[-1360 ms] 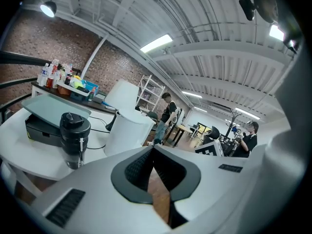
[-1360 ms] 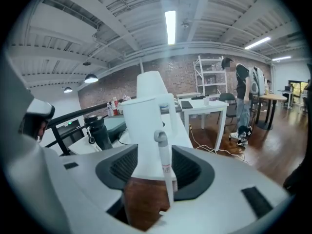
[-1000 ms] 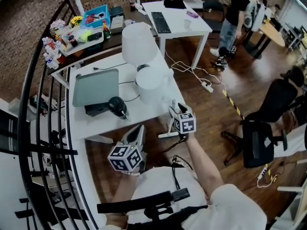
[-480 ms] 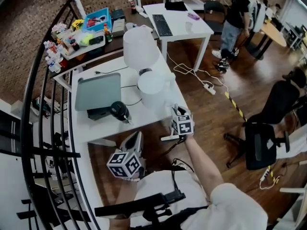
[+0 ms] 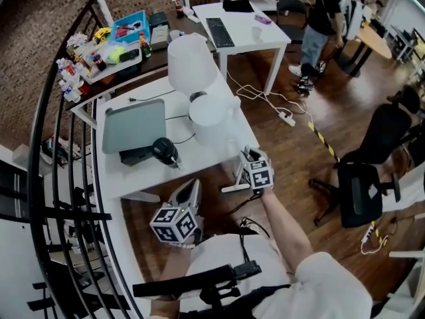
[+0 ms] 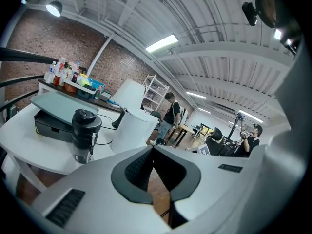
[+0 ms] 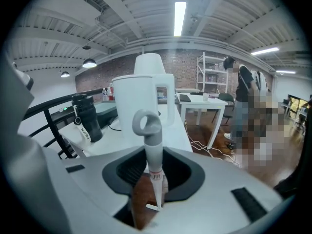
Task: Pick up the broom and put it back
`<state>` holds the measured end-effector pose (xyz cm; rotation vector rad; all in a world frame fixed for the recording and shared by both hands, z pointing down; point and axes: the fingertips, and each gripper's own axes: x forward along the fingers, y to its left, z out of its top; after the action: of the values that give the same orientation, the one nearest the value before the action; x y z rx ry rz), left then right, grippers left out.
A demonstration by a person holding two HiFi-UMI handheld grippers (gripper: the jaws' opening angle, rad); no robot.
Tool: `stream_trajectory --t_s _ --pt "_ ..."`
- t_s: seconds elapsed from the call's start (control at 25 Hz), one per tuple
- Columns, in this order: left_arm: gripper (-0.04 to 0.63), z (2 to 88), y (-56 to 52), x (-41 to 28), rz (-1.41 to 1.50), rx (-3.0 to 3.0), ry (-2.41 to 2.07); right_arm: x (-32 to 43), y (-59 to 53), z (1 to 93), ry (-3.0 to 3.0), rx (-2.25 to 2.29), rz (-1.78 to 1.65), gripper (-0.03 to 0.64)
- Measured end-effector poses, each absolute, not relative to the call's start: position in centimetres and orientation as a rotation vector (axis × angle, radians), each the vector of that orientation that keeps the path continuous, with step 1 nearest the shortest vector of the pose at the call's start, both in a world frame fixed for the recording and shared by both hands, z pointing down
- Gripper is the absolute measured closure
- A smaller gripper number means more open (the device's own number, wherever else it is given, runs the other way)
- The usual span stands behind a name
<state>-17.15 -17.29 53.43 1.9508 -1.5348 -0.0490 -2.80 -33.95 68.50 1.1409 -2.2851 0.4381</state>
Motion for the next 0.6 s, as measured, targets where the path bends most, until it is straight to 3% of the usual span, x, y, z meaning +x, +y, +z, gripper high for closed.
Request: stream_trajectory --t_s 0.24,0.6 --pt "0.606 53.5 -17.7 -16.2 -0.039 1.998 -1.470 -1.1 -31.9 65.5 -2.320 1.157 0.432 0.489" --pt "0.606 52.1 -19.1 -15.3 -0.020 2.081 -1.422 -0.1 -30.9 52.6 -2.460 1.251 0.335 0.489"
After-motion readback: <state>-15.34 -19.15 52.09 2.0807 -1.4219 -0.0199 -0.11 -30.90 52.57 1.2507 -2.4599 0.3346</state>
